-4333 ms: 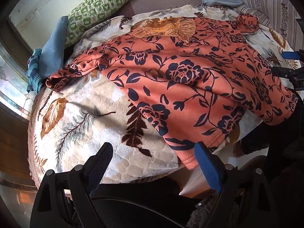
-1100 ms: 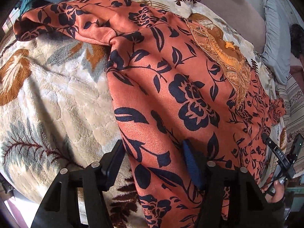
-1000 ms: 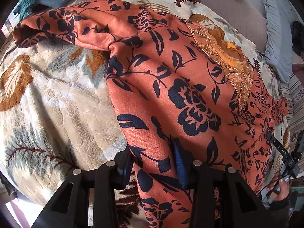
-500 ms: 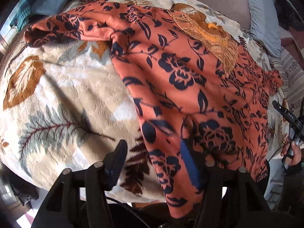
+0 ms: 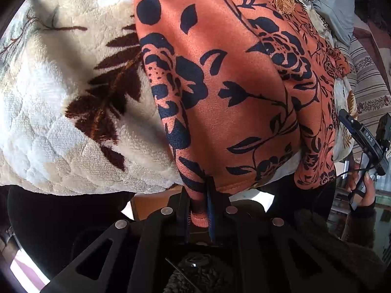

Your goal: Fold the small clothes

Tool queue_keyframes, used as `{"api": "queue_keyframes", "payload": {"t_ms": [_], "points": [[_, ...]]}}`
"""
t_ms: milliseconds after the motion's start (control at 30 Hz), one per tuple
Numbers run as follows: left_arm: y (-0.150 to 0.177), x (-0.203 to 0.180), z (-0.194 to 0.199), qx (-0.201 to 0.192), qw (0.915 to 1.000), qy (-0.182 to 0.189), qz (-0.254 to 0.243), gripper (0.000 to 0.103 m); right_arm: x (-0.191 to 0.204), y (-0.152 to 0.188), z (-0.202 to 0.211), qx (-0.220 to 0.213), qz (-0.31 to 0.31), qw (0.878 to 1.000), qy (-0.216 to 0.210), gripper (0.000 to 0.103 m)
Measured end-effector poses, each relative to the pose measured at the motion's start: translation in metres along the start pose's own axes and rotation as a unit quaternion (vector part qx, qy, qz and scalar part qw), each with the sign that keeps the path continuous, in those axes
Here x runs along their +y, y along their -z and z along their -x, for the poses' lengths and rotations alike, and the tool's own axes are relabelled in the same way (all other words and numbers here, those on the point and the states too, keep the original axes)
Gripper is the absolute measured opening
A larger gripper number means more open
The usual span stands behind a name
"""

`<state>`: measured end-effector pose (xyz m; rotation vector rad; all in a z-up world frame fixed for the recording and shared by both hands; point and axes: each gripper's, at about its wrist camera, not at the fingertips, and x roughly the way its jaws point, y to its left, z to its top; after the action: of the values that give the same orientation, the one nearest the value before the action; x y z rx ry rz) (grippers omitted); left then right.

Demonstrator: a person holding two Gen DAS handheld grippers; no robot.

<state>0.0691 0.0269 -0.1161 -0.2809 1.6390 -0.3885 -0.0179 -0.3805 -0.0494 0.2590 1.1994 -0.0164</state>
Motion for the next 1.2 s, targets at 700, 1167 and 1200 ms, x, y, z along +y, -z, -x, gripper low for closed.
{"api": "queue_keyframes", "payload": {"t_ms": [700, 1167, 1200], "points": [[0.043, 0.007, 0.145, -0.155, 0.9828, -0.098, -0.017, 0.031, -0.01, 0.007, -0.007, 0.027, -0.033, 0.999, -0.007, 0.063], [-0.083, -0.135, 0.088, -0.155, 0.9719, -0.133, -0.117, 0.055, -0.151, -0.095, 0.038, -0.102, -0.215, 0.971, -0.009, 0.063], [-0.096, -0.144, 0.083, -0.154, 0.9725, -0.13, -0.116, 0.055, -0.167, -0.105, 0.044, -0.115, -0.225, 0.968, 0.001, 0.063]]}}
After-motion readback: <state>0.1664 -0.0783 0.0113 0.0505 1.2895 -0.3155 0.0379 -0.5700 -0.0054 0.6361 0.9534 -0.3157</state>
